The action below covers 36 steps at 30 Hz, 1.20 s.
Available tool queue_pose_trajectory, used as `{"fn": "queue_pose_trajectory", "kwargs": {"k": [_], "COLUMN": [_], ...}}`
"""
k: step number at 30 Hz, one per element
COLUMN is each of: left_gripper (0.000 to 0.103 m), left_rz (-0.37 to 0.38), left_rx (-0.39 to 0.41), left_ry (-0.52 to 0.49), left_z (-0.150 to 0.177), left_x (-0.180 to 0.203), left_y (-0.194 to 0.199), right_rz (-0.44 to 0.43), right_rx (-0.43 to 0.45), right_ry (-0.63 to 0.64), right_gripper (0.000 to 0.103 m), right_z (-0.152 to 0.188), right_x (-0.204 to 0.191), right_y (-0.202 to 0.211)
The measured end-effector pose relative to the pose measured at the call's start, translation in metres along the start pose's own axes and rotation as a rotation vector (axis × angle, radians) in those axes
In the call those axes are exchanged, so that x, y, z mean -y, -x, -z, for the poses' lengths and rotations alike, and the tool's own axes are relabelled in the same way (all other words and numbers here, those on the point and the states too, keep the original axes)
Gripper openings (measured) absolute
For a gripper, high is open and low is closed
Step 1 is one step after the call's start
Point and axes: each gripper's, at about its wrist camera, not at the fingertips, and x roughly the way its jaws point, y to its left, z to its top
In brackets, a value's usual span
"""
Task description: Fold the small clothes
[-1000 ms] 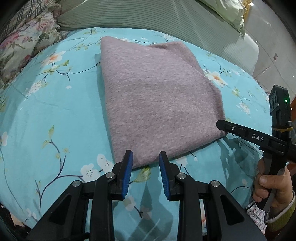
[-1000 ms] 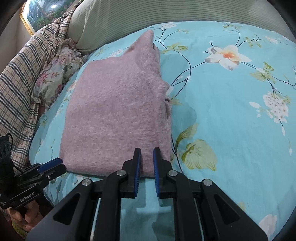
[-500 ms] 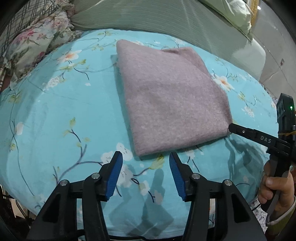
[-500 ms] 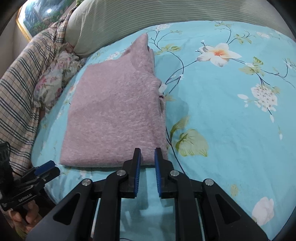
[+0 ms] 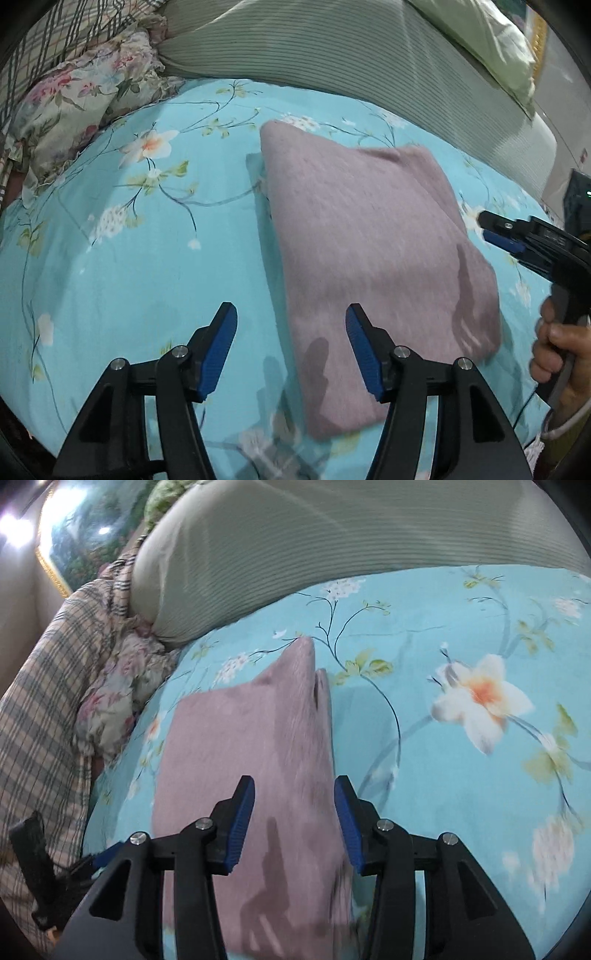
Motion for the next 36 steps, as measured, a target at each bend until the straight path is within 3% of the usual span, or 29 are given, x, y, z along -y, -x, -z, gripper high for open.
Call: {"fn": "queue_pose_trajectory", "kwargs": {"k": [4,5,7,10,12,16,22,25,28,30,34,36], "left_gripper": [0.062,0.062,0.062,0.062,0.064,0.069,0.073,0.073,0.073,0.073,0.072,0.075], "left_rz": [-0.006,-0.009,-0.020,-0.031,-0.038,-0.034,-0.037,-0.041,-0.056,-0.058,-0.067,-0.066], "left_rx": [-0.010,-0.014,-0.023,-0.015,-0.015,-0.039,-0.051,-0.048,-0.036,-0.029,-0.021,-0.027], "left_ry": [0.026,0.028,0.024,0.023,0.026,0.049,0.076,0.075,0.050,0.045,0.022,0.021], "left_z": [-0.017,-0.019,-0.027,-0.035,-0.037,-0.040,-0.049,-0.048,-0.043,-0.038,-0.021,-0.013], "left_x": [-0.006,-0.006,-0.005,-0.003,-0.004,-0.007,-0.013,-0.013,-0.012,-0.011,-0.007,-0.006], "left_y": [-0.015,-0.018,-0.028,-0.034,-0.041,-0.060,-0.071,-0.067,-0.057,-0.050,-0.032,-0.027], "right_rz": [-0.003,0.010,-0.003,-0.054,-0.015,0.051,0.088,0.075,0.051,0.033,0.016,0.027], "right_rx": [-0.049,-0.061,-0.054,0.092,0.092,-0.025,-0.024,-0.018,0.029,0.046,0.042,0.027], "right_ry": [0.003,0.003,0.006,0.020,0.014,-0.062,-0.069,-0.088,-0.074,-0.028,0.031,0.058], "right_gripper": [0.046,0.041,0.011,0.007,0.007,0.007,0.009,0.016,0.017,0.018,0.037,0.037], "right_z": [-0.021,-0.026,-0.032,-0.033,-0.031,-0.021,-0.028,-0.031,-0.025,-0.013,0.018,0.035], "right_x": [-0.005,-0.004,-0.004,-0.011,-0.008,0.025,0.028,0.028,0.019,0.004,-0.014,-0.021], "right_y": [-0.036,-0.045,-0.047,-0.017,-0.022,-0.068,-0.070,-0.054,-0.018,0.004,0.028,0.034]}}
